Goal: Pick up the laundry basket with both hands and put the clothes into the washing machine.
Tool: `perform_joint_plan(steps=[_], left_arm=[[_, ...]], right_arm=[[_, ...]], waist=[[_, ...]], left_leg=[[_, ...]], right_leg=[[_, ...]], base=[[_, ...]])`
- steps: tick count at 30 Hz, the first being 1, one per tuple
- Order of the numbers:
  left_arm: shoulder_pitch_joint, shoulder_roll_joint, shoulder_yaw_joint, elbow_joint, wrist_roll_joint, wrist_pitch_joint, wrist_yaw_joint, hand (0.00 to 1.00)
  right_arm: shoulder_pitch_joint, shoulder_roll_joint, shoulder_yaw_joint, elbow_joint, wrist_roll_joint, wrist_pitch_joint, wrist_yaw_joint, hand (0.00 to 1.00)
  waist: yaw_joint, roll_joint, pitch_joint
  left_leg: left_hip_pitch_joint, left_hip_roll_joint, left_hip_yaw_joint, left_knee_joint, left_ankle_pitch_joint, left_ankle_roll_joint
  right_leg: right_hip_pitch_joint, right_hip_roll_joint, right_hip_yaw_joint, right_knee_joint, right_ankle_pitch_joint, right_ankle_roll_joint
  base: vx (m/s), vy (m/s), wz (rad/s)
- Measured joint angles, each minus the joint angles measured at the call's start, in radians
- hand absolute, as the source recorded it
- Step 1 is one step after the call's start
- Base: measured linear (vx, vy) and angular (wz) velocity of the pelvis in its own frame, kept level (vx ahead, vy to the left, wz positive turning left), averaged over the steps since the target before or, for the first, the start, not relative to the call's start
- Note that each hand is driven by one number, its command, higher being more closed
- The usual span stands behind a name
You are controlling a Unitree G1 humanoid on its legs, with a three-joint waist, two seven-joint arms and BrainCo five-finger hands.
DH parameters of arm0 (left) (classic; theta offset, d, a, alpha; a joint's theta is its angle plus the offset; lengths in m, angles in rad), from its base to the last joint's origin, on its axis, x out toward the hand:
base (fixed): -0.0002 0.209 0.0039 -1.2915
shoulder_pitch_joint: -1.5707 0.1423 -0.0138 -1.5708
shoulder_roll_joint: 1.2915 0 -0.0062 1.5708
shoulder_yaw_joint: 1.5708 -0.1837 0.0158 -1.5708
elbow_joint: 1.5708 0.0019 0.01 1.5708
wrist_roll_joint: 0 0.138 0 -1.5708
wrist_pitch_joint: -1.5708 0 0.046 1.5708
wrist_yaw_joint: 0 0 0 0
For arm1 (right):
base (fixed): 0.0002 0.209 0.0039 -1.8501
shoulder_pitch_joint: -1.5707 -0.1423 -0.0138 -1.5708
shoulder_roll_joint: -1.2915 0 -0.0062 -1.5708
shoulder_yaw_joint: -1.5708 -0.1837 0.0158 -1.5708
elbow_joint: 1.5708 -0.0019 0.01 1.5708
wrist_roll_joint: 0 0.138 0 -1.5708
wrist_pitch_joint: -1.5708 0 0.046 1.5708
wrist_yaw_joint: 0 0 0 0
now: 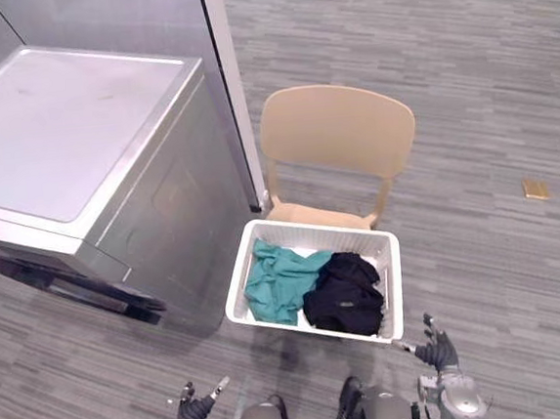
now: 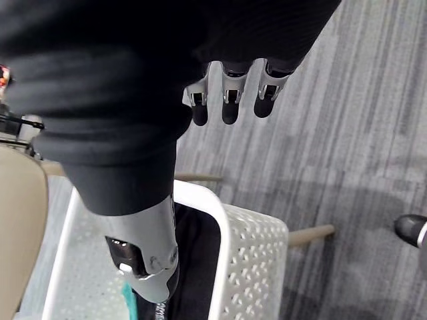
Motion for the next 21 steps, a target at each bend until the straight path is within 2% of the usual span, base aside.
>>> perform_joint_plan(steps=[4,6,7,8,9,10,11,12,13,14,15,16,17,18,19,20,21], left_arm=[[-0.013,0.015,-0.031,0.011,0.016,0.0,0.002,0.0],[-0.043,0.029,-0.073,0.009,0.026,0.0,0.005,0.0],[-0.057,0.04,-0.097,0.009,0.032,-0.003,0.007,0.0],[-0.063,0.031,-0.108,0.01,0.035,-0.004,0.006,0.0],[-0.065,0.026,-0.107,0.012,0.035,-0.003,0.008,0.0],[-0.07,0.021,-0.108,0.018,0.035,-0.001,0.008,0.0],[-0.079,0.021,-0.106,0.032,0.035,-0.001,0.008,0.0],[-0.08,0.021,-0.105,0.035,0.036,0.001,0.008,0.0],[-0.079,0.02,-0.105,0.041,0.037,0.001,0.01,0.0],[-0.082,0.013,-0.105,0.057,0.037,0.004,0.01,0.0],[-0.083,0.008,-0.106,0.064,0.037,0.005,0.01,0.0],[-0.085,-0.006,-0.107,0.074,0.037,0.006,0.01,0.0],[-0.083,-0.032,-0.114,0.079,0.037,0.008,0.011,0.0],[-0.092,-0.027,-0.139,0.088,0.037,0.011,0.011,0.0],[-0.104,-0.012,-0.155,0.092,0.037,0.014,0.011,0.0],[-0.11,0.004,-0.174,0.091,0.037,0.014,0.011,0.0],[-0.116,0.024,-0.175,0.091,0.038,0.013,0.01,0.0]], right_arm=[[-0.029,0.001,0.0,0.029,0.011,0.0,-0.004,0.0],[-0.043,0.0,-0.003,0.034,0.021,0.0,-0.021,0.0],[-0.063,0.001,-0.017,0.034,0.024,0.0,-0.025,0.0],[-0.086,0.0,-0.031,0.034,0.032,0.002,-0.038,0.0],[-0.095,-0.001,-0.04,0.034,0.035,0.007,-0.049,0.0],[-0.103,0.0,-0.045,0.03,0.036,0.011,-0.069,0.0],[-0.095,-0.002,-0.045,-0.003,0.035,0.013,-0.08,0.0],[-0.087,-0.005,-0.045,-0.028,0.032,0.014,-0.087,0.0],[-0.077,-0.013,-0.047,-0.083,0.015,0.016,-0.098,0.0],[-0.065,-0.02,-0.067,-0.14,-0.002,0.017,-0.111,0.0],[-0.057,-0.023,-0.085,-0.175,-0.005,0.018,-0.114,0.0],[-0.035,-0.033,-0.109,-0.233,-0.014,0.02,-0.126,0.0],[-0.004,-0.047,-0.153,-0.315,-0.03,0.028,-0.139,0.0],[-0.003,-0.035,-0.182,-0.341,-0.044,0.029,-0.153,0.0],[0.005,-0.011,-0.197,-0.368,-0.055,0.032,-0.163,0.0],[0.022,0.012,-0.201,-0.413,-0.072,0.032,-0.175,0.0],[0.025,0.024,-0.201,-0.451,-0.082,0.031,-0.175,0.0]], waist=[[0.0,-0.006,-0.01],[-0.008,-0.02,-0.005],[-0.025,-0.024,-0.005],[-0.033,-0.02,-0.003],[-0.035,-0.021,-0.002],[-0.047,-0.031,0.004],[-0.059,-0.041,0.004],[-0.066,-0.056,0.006],[-0.087,-0.057,0.004],[-0.112,-0.047,-0.001],[-0.117,-0.037,-0.007],[-0.121,-0.012,-0.018],[-0.134,0.035,-0.034],[-0.142,0.036,-0.039],[-0.146,-0.004,-0.036],[-0.146,-0.034,-0.033],[-0.151,-0.055,-0.032]], left_leg=[[-0.023,-0.021,-0.053,-0.033,0.047,-0.005],[-0.069,-0.03,-0.053,-0.033,0.1,-0.031],[-0.096,-0.025,0.002,-0.024,0.115,-0.055],[-0.117,0.026,0.153,0.011,0.102,-0.042],[-0.116,0.055,0.214,0.027,0.097,-0.035],[-0.105,0.109,0.313,0.058,0.081,-0.009],[-0.086,0.151,0.387,0.077,0.081,-0.009],[-0.077,0.17,0.416,0.078,0.081,-0.009],[-0.064,0.208,0.449,0.069,0.083,-0.011],[-0.048,0.238,0.464,0.05,0.087,-0.012],[-0.037,0.249,0.472,0.031,0.094,-0.014],[-0.021,0.267,0.474,-0.009,0.13,-0.02],[-0.008,0.287,0.472,-0.058,0.199,-0.029],[0.001,0.259,0.462,-0.077,0.181,-0.131],[-0.002,0.213,0.454,-0.065,0.169,-0.105],[-0.022,0.179,0.432,-0.032,0.141,-0.077],[-0.05,0.175,0.404,0.038,0.096,-0.063]], right_leg=[[0.006,-0.011,-0.05,-0.024,0.014,0.0],[-0.003,-0.045,-0.102,-0.029,0.022,-0.005],[-0.003,-0.066,-0.15,-0.055,0.035,-0.012],[-0.003,-0.07,-0.174,-0.063,0.044,-0.013],[-0.003,-0.074,-0.183,-0.063,0.046,-0.014],[-0.003,-0.096,-0.196,-0.051,0.047,-0.013],[-0.005,-0.131,-0.2,-0.044,0.054,0.0],[-0.01,-0.149,-0.199,-0.043,0.059,0.008],[-0.018,-0.183,-0.2,-0.043,0.07,0.023],[-0.029,-0.211,-0.202,-0.038,0.087,0.046],[-0.035,-0.219,-0.2,-0.038,0.097,0.06],[-0.041,-0.227,-0.204,-0.038,0.113,0.083],[-0.041,-0.231,-0.221,-0.035,0.135,0.116],[-0.036,-0.263,-0.224,-0.029,0.155,0.143],[-0.023,-0.301,-0.225,-0.049,0.189,0.158],[0.008,-0.323,-0.23,-0.102,0.228,0.174],[0.051,-0.329,-0.246,-0.146,0.256,0.169]], base=[[0.01,-0.004,0.43],[-0.07,0.003,0.86],[-0.1,0.033,0.95],[-0.1,0.042,0.8],[-0.08,0.069,0.57],[-0.06,0.104,0.47],[-0.08,0.169,0.44],[-0.11,0.248,0.38],[-0.14,0.366,0.31],[-0.13,0.388,0.29],[-0.09,0.363,0.18],[-0.06,0.41,0.25],[-0.04,0.546,0.39],[0.0,0.542,0.56],[0.02,0.455,0.64],[0.03,0.325,0.75],[0.03,0.334,0.66]])
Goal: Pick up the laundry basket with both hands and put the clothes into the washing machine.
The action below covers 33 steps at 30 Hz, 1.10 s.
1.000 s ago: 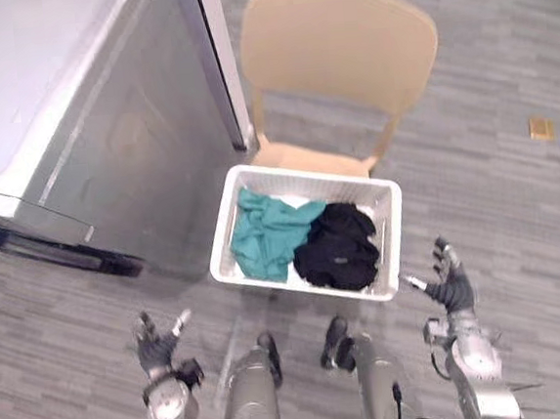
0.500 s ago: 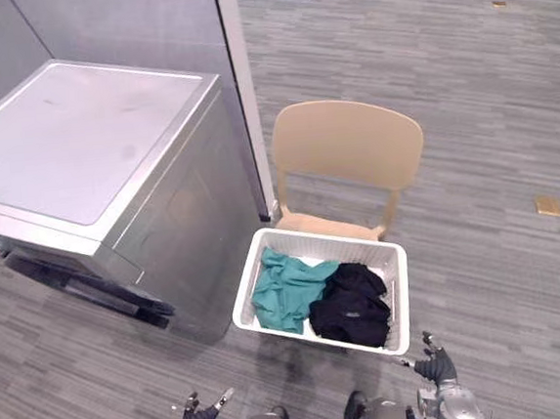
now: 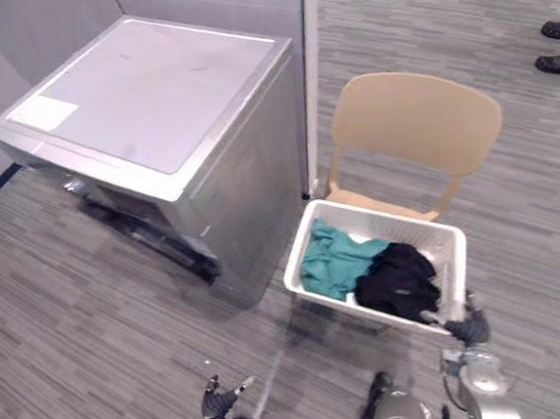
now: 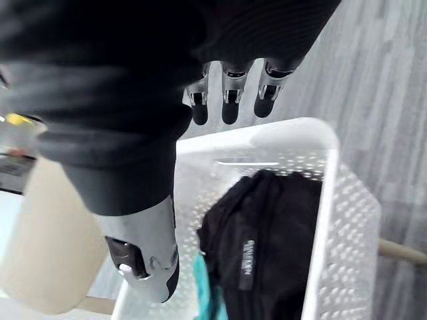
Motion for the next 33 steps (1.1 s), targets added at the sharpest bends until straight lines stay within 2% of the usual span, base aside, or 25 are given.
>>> perform_joint_plan(steps=[1,2,3,4,5,6,7,8,9,10,11,12,13,14,16,20,23,27,31,33], left_arm=[[-0.001,0.007,-0.001,0.0,0.0,0.0,0.0,0.0],[-0.001,0.019,-0.006,-0.002,0.003,-0.002,-0.002,0.0],[-0.001,0.031,-0.009,-0.003,0.01,-0.003,-0.004,0.0],[0.001,0.033,-0.009,-0.003,0.011,-0.005,-0.004,0.0],[0.005,0.033,-0.012,-0.004,0.021,-0.011,-0.005,0.0],[0.009,0.033,-0.021,-0.007,0.022,-0.013,-0.006,0.0],[0.014,0.036,-0.022,-0.016,0.022,-0.013,-0.005,0.0],[0.017,0.046,-0.029,-0.028,0.029,-0.012,-0.004,0.0],[0.022,0.069,-0.027,-0.03,0.029,-0.011,-0.002,0.0],[0.023,0.077,-0.026,-0.03,0.028,-0.011,-0.002,0.0],[0.027,0.08,-0.018,-0.029,0.028,-0.011,0.0,0.0],[0.028,0.076,-0.009,-0.029,0.028,-0.011,0.0,0.0],[0.025,0.066,0.004,-0.016,0.028,-0.01,0.0,0.0],[0.017,0.054,0.004,-0.01,0.028,-0.012,0.0,0.0],[0.008,0.048,0.008,-0.011,0.029,-0.015,0.0,0.0],[0.015,0.047,0.023,-0.012,0.039,-0.013,0.001,0.0],[0.017,0.04,0.048,-0.012,0.04,-0.011,0.0,0.0],[0.017,0.04,0.05,-0.009,0.047,-0.003,-0.002,0.0],[0.018,0.04,0.049,-0.007,0.069,0.001,-0.003,0.0],[0.015,0.04,0.048,0.001,0.076,0.001,-0.005,0.0]], right_arm=[[0.0,0.002,0.0,-0.018,-0.001,0.0,0.0,0.0],[0.001,0.001,0.006,-0.041,-0.011,-0.003,0.002,0.0],[-0.007,0.0,0.012,-0.059,-0.02,-0.003,0.008,0.0],[-0.011,-0.003,0.019,-0.065,-0.02,-0.006,0.016,0.0],[-0.026,-0.013,0.042,-0.064,-0.019,-0.007,0.033,0.0],[-0.031,-0.019,0.068,-0.062,-0.017,-0.006,0.05,0.0],[-0.031,-0.018,0.082,-0.056,-0.015,-0.006,0.057,0.0],[-0.029,-0.001,0.106,-0.043,-0.012,-0.005,0.077,0.0],[-0.03,0.01,0.135,-0.043,0.011,-0.006,0.095,0.0],[-0.033,0.01,0.147,-0.043,0.016,-0.006,0.101,0.0],[-0.044,0.006,0.162,-0.043,0.027,-0.009,0.114,0.0],[-0.052,0.003,0.166,-0.043,0.033,-0.011,0.115,0.0],[-0.072,-0.009,0.165,-0.03,0.043,-0.027,0.115,0.0],[-0.08,-0.035,0.165,-0.001,0.045,-0.031,0.114,0.0],[-0.093,-0.056,0.187,0.014,0.046,-0.031,0.116,0.0],[-0.106,-0.064,0.245,0.048,0.041,-0.032,0.146,0.0],[-0.129,-0.064,0.29,0.119,0.037,-0.031,0.183,0.0],[-0.123,-0.05,0.317,0.206,0.028,-0.014,0.212,0.0],[-0.104,-0.045,0.355,0.265,0.03,-0.003,0.242,0.0],[-0.114,-0.04,0.384,0.31,0.03,0.002,0.26,0.0]], waist=[[0.0,-0.007,-0.002],[0.008,0.005,0.006],[0.018,-0.001,0.007],[0.022,0.014,0.015],[0.026,0.003,0.018],[0.032,0.01,0.032],[0.032,0.024,0.04],[0.021,0.026,0.051],[0.018,0.02,0.058],[0.019,0.015,0.06],[0.02,0.015,0.063],[0.02,0.018,0.065],[0.015,0.027,0.078],[0.016,0.048,0.08],[0.043,0.064,0.088],[0.053,0.06,0.089],[0.078,0.058,0.086],[0.073,0.058,0.086],[0.073,0.052,0.077],[0.073,0.049,0.073]], left_leg=[[-0.015,0.005,-0.016,0.046,-0.029,0.005],[-0.042,0.019,-0.048,0.147,-0.089,0.009],[-0.052,0.03,-0.067,0.217,-0.14,0.016],[-0.062,0.027,-0.075,0.237,-0.163,0.021],[-0.06,0.004,-0.093,0.257,-0.194,0.036],[-0.056,-0.03,-0.123,0.25,-0.21,0.048],[-0.058,-0.036,-0.148,0.245,-0.209,0.057],[-0.056,-0.049,-0.199,0.221,-0.2,0.073],[-0.054,-0.068,-0.242,0.19,-0.18,0.084],[-0.051,-0.078,-0.26,0.174,-0.171,0.086],[-0.042,-0.088,-0.283,0.143,-0.153,0.086],[-0.04,-0.093,-0.299,0.132,-0.147,0.083],[-0.035,-0.1,-0.349,0.129,-0.132,0.066],[-0.036,-0.106,-0.393,0.122,-0.123,0.051],[-0.036,-0.113,-0.428,0.072,-0.095,0.033],[0.005,-0.114,-0.461,-0.015,-0.039,0.013],[0.033,-0.117,-0.462,-0.067,-0.012,0.008],[0.054,-0.122,-0.461,-0.12,0.037,0.01],[0.071,-0.127,-0.461,-0.141,0.045,0.01],[0.067,-0.131,-0.462,-0.156,0.073,0.017]], right_leg=[[0.019,-0.004,-0.012,-0.008,0.013,0.001],[0.057,-0.008,-0.03,-0.009,0.025,0.007],[0.079,-0.025,-0.034,0.023,0.029,0.013],[0.08,-0.041,-0.033,0.05,0.029,0.013],[0.074,-0.09,-0.018,0.125,0.037,-0.005],[0.027,-0.129,0.053,0.232,0.05,-0.148],[-0.015,-0.123,0.124,0.304,0.01,-0.206],[-0.072,-0.042,0.267,0.396,-0.126,-0.119],[-0.094,0.081,0.369,0.414,-0.233,-0.08],[-0.106,0.138,0.411,0.406,-0.271,-0.079],[-0.127,0.253,0.469,0.361,-0.316,-0.082],[-0.137,0.301,0.491,0.325,-0.318,-0.084],[-0.13,0.368,0.53,0.262,-0.3,-0.12],[-0.091,0.382,0.535,0.228,-0.281,-0.127],[-0.085,0.377,0.507,0.23,-0.281,-0.13],[-0.019,0.377,0.444,0.173,-0.28,-0.13],[0.021,0.382,0.427,0.116,-0.274,-0.138],[0.068,0.387,0.407,0.032,-0.231,-0.134],[0.093,0.387,0.402,0.002,-0.223,-0.13],[0.093,0.388,0.401,-0.019,-0.193,-0.128]], base=[[0.05,0.316,0.62],[0.06,0.322,0.47],[0.0,0.264,0.41],[-0.03,0.241,0.44],[-0.06,0.229,0.55],[-0.03,0.23,0.62],[0.04,0.184,0.81],[0.11,0.084,1.05],[0.14,0.036,1.11],[0.15,-0.023,1.08],[0.13,-0.035,0.8],[0.21,-0.111,1.14],[0.24,-0.099,1.17],[0.21,-0.08,1.03],[0.15,-0.071,0.7],[0.16,-0.063,0.64],[0.09,-0.013,0.21],[0.03,0.003,0.12],[-0.03,0.001,0.07],[-0.08,0.008,0.03]])
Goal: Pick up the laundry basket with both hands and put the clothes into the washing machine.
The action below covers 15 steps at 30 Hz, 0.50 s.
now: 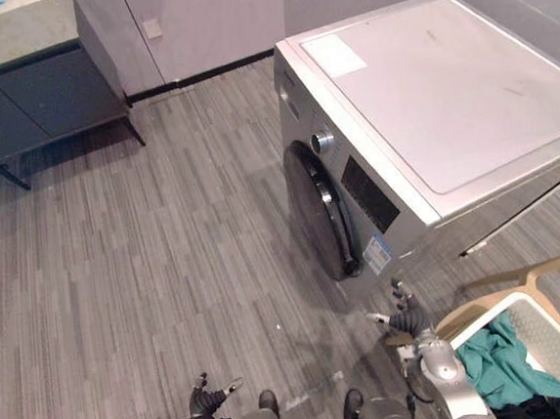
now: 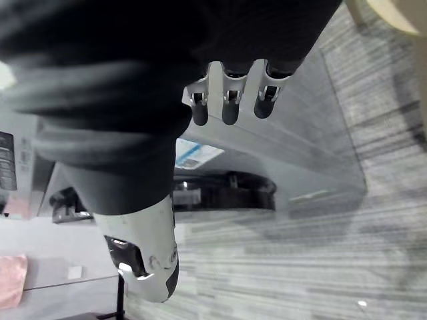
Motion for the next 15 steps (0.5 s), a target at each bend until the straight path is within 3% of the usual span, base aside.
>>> perform_joint_plan(steps=[6,8,12,15], left_arm=[[-0.007,0.005,-0.01,0.008,0.004,0.0,0.0,0.0],[-0.018,0.007,-0.009,0.007,0.003,-0.001,0.001,0.0],[-0.013,0.02,0.001,0.019,0.003,0.003,0.001,0.0],[-0.011,0.017,0.002,0.019,0.001,0.007,0.001,0.0]], right_arm=[[-0.038,0.01,0.061,0.039,0.0,0.005,0.013,0.0],[-0.092,0.011,0.059,0.039,0.002,0.005,0.002,0.0],[-0.202,0.0,0.054,0.035,0.018,0.005,-0.022,0.0],[-0.274,-0.037,0.023,0.016,0.038,0.004,-0.056,0.0]], waist=[[0.001,-0.002,-0.003],[0.028,-0.001,-0.004],[0.034,0.003,-0.001],[0.056,0.018,0.01]], left_leg=[[-0.035,-0.008,-0.024,-0.049,0.036,0.019],[-0.086,-0.019,-0.03,-0.047,0.054,0.026],[-0.154,-0.027,-0.021,-0.037,0.053,0.032],[-0.195,-0.038,-0.017,-0.037,0.053,0.032]], right_leg=[[-0.033,0.0,-0.024,-0.027,0.021,-0.002],[-0.089,-0.011,-0.028,-0.006,0.024,0.003],[-0.136,-0.022,-0.033,-0.007,0.038,0.006],[-0.173,-0.037,-0.023,-0.007,0.039,0.008]], base=[[-0.16,0.014,0.13],[-0.22,0.05,0.14],[-0.21,0.056,0.19],[-0.1,0.054,0.19]])
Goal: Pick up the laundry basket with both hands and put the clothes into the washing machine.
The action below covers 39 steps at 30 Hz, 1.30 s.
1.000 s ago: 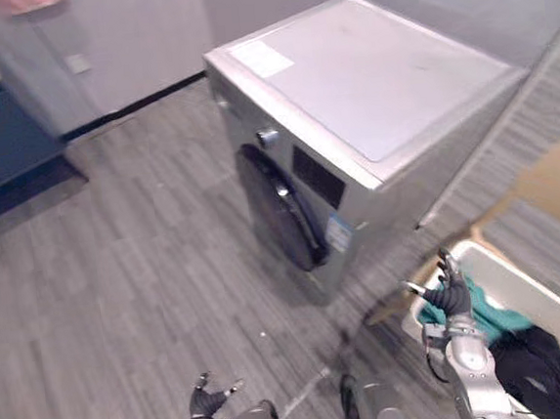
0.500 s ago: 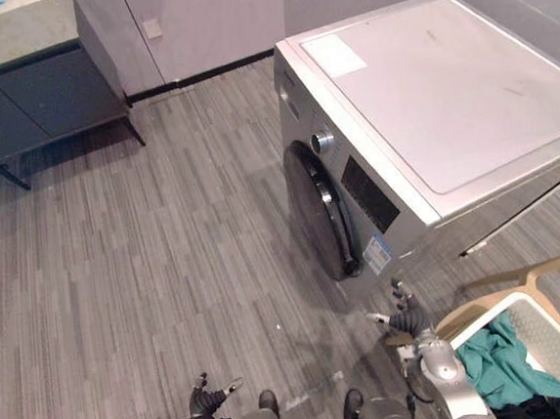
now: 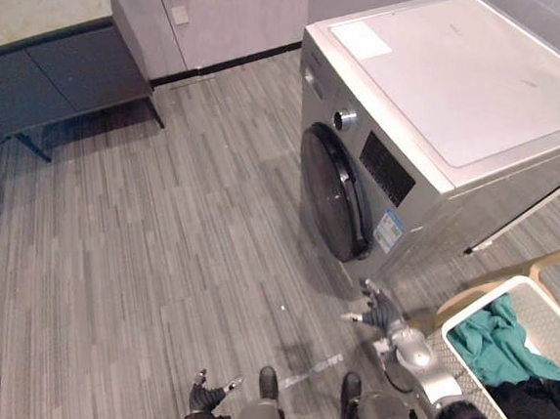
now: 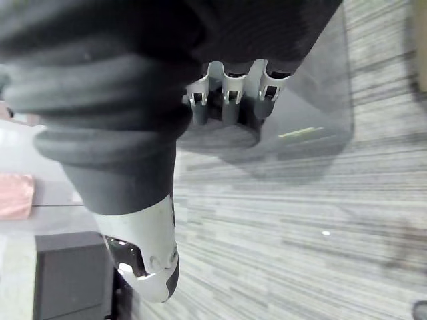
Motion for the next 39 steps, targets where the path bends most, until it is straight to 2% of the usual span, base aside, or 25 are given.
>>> perform_joint_plan(steps=[4,6,9,10,12,18,22,25,26,28,30,35,37,38,39], left_arm=[[0.011,-0.008,0.028,-0.001,-0.01,0.0,0.002,0.0],[0.014,-0.006,0.035,-0.001,-0.022,0.0,0.003,0.0],[0.006,-0.007,0.04,-0.002,-0.041,-0.003,0.004,0.0],[0.0,-0.006,0.04,-0.007,-0.051,-0.004,0.004,0.0],[-0.017,-0.007,0.04,-0.027,-0.062,-0.013,0.005,0.0],[-0.045,-0.015,0.039,-0.069,-0.109,-0.036,0.023,0.0],[-0.061,-0.021,0.024,-0.085,-0.14,-0.044,0.024,0.0],[-0.097,-0.027,0.003,-0.093,-0.161,-0.045,0.025,0.0],[-0.118,-0.032,-0.012,-0.103,-0.166,-0.047,0.024,0.0],[-0.138,-0.035,-0.012,-0.111,-0.17,-0.048,0.024,0.0],[-0.164,-0.042,-0.013,-0.125,-0.194,-0.048,0.024,0.0],[-0.195,-0.06,-0.012,-0.194,-0.205,-0.065,0.025,0.0],[-0.217,-0.063,-0.012,-0.223,-0.205,-0.066,0.025,0.0],[-0.244,-0.074,-0.012,-0.233,-0.206,-0.066,0.025,0.0],[-0.266,-0.091,-0.013,-0.242,-0.207,-0.068,0.026,0.0]], right_arm=[[-0.111,-0.038,-0.076,0.0,0.041,0.0,-0.055,0.0],[-0.162,-0.05,-0.094,0.0,0.069,0.0,-0.086,0.0],[-0.257,-0.075,-0.121,0.001,0.099,-0.001,-0.124,0.0],[-0.3,-0.085,-0.147,0.003,0.107,-0.001,-0.141,0.0],[-0.358,-0.121,-0.19,0.008,0.117,-0.001,-0.168,0.0],[-0.507,-0.205,-0.255,0.12,0.195,-0.002,-0.227,0.0],[-0.568,-0.244,-0.28,0.2,0.274,-0.002,-0.243,0.0],[-0.627,-0.276,-0.27,0.265,0.322,0.001,-0.234,0.0],[-0.659,-0.296,-0.256,0.29,0.352,0.002,-0.221,0.0],[-0.681,-0.301,-0.232,0.292,0.37,0.01,-0.216,0.0],[-0.687,-0.277,-0.203,0.282,0.396,-0.007,-0.225,0.0],[-0.718,-0.219,-0.071,0.191,0.461,-0.001,-0.226,0.0],[-0.76,-0.179,-0.02,0.156,0.489,0.008,-0.225,0.0],[-0.804,-0.163,0.01,0.148,0.508,0.01,-0.209,0.0],[-0.857,-0.154,0.065,0.108,0.52,0.01,-0.176,0.0]], waist=[[0.028,0.023,0.025],[0.028,0.026,0.038],[0.031,0.028,0.073],[0.033,0.03,0.092],[0.047,0.03,0.125],[0.052,0.038,0.19],[0.056,0.049,0.2],[0.074,0.061,0.208],[0.075,0.071,0.22],[0.076,0.073,0.225],[0.072,0.073,0.227],[0.066,0.074,0.228],[0.066,0.075,0.228],[0.071,0.073,0.231],[0.084,0.085,0.248]], left_leg=[[-0.065,-0.017,-0.001,0.034,0.001,0.001],[-0.085,-0.027,-0.002,0.043,0.016,0.021],[-0.125,-0.032,-0.002,0.068,0.025,0.022],[-0.136,-0.034,-0.002,0.067,0.039,0.036],[-0.157,-0.038,-0.005,0.066,0.051,0.046],[-0.2,-0.061,-0.035,0.051,0.082,0.054],[-0.253,-0.074,-0.06,0.049,0.088,0.051],[-0.28,-0.081,-0.071,0.028,0.109,0.046],[-0.293,-0.085,-0.083,0.007,0.125,0.039],[-0.311,-0.084,-0.093,-0.008,0.14,0.037],[-0.334,-0.083,-0.109,-0.017,0.153,0.029],[-0.383,-0.073,-0.103,-0.018,0.15,0.029],[-0.408,-0.054,-0.077,-0.028,0.108,-0.028],[-0.432,-0.049,-0.048,0.005,0.1,-0.01],[-0.439,-0.045,-0.042,0.09,0.099,0.003]], right_leg=[[-0.04,-0.018,0.005,0.008,0.009,0.012],[-0.063,-0.028,0.017,0.035,0.019,0.015],[-0.103,-0.038,0.024,0.071,0.019,0.016],[-0.121,-0.041,0.025,0.081,0.02,0.02],[-0.151,-0.045,0.026,0.101,0.02,0.023],[-0.217,-0.074,0.01,0.173,-0.016,0.03],[-0.277,-0.092,-0.004,0.224,-0.041,0.028],[-0.327,-0.103,-0.006,0.259,-0.054,0.025],[-0.349,-0.11,-0.018,0.278,-0.061,0.02],[-0.376,-0.112,-0.027,0.294,-0.066,0.015],[-0.404,-0.116,-0.042,0.317,-0.074,0.008],[-0.462,-0.118,-0.052,0.343,-0.077,0.0],[-0.472,-0.115,-0.082,0.314,-0.056,-0.014],[-0.48,-0.13,-0.1,0.293,-0.043,-0.02],[-0.485,-0.141,-0.111,0.333,-0.057,-0.014]], base=[[-0.03,0.062,0.18],[0.02,0.053,0.2],[0.04,0.016,0.06],[0.08,-0.005,0.04],[0.08,-0.022,0.05],[0.07,-0.038,0.19],[0.03,-0.051,0.2],[-0.02,-0.073,0.14],[-0.05,-0.113,0.21],[-0.04,-0.104,0.22],[-0.04,-0.109,0.18],[-0.08,-0.098,-0.03],[-0.09,-0.059,0.13],[-0.05,-0.034,0.36],[-0.01,-0.037,0.35]])
